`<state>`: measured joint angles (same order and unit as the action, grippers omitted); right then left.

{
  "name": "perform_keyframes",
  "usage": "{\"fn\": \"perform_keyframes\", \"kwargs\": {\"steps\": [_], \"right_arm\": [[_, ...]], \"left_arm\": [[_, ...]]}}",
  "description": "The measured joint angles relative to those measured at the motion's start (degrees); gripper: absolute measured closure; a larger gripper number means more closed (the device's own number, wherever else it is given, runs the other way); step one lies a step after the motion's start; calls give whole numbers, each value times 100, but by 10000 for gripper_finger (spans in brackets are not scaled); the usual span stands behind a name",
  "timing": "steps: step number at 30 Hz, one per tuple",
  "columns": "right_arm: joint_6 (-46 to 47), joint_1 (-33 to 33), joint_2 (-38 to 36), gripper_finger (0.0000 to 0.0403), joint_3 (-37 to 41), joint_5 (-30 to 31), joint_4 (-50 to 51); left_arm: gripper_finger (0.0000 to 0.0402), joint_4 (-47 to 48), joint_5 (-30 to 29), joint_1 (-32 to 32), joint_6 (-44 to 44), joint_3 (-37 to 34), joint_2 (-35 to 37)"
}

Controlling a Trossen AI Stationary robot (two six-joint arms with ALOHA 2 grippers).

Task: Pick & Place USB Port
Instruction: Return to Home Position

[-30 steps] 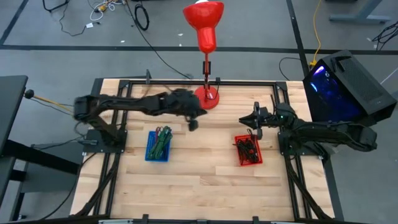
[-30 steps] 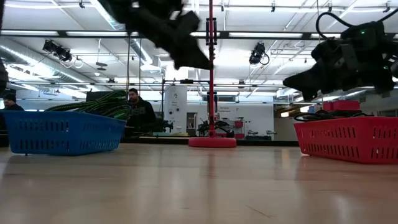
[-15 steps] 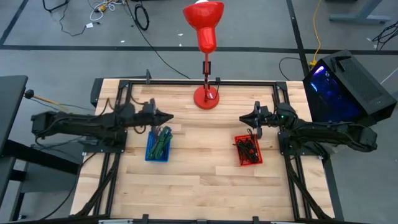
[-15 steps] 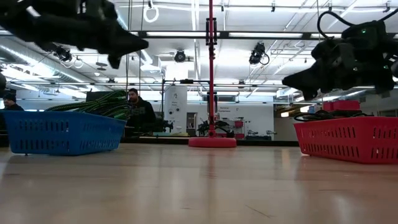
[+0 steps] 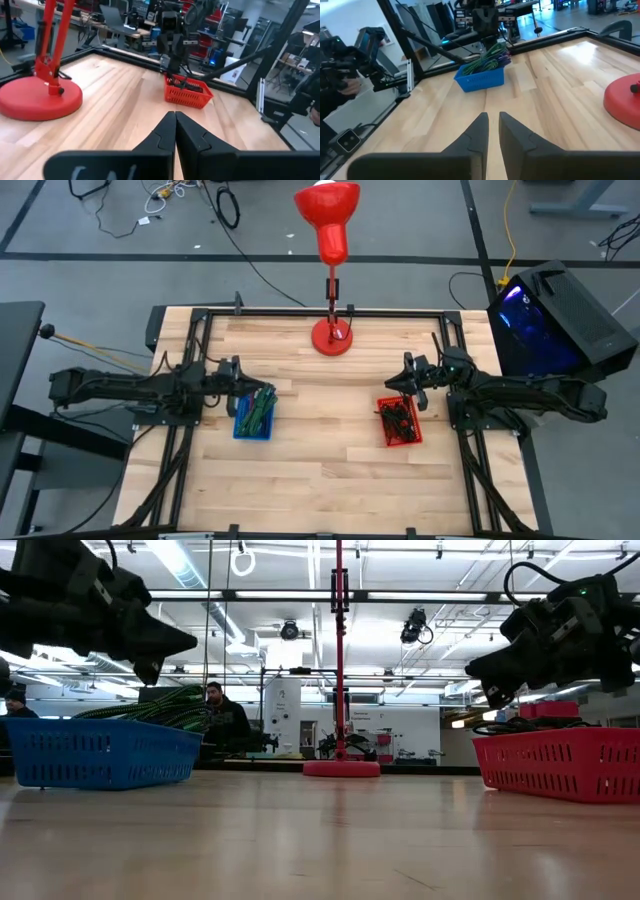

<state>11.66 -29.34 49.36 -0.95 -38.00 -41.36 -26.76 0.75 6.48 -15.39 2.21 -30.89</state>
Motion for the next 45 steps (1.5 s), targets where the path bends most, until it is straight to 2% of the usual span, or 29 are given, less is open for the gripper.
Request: {"fn": "perform_keyframes", "kwargs": {"steps": [4, 10, 16, 22, 27, 31, 39, 45], "right_arm": [[-4, 0, 0, 356, 0, 0, 0], [-9, 0, 2, 356, 0, 1, 0], [-9, 0, 0, 356, 0, 2, 0], [-11, 0, 0, 356, 0, 4, 0], [-15, 2, -156, 356, 0, 480, 8], [-13, 2, -534, 356, 0, 1038, 64], [-13, 7, -1752, 356, 0, 2159, 124], [-15, 30, -2829, 356, 0, 2408, 125]], "left_arm": [[388, 94, -19, 2, -93, -170, 72], [388, 715, 99, 2, -385, -170, 56], [388, 634, 103, 2, -1236, -170, 56], [388, 642, 103, 2, -1247, -172, 56], [388, 645, 103, 4, -1247, -172, 56], [388, 649, 103, 4, -1247, -174, 56], [388, 647, 90, 122, -1246, -174, 56], [388, 650, 86, 118, -1245, -176, 67]]}}
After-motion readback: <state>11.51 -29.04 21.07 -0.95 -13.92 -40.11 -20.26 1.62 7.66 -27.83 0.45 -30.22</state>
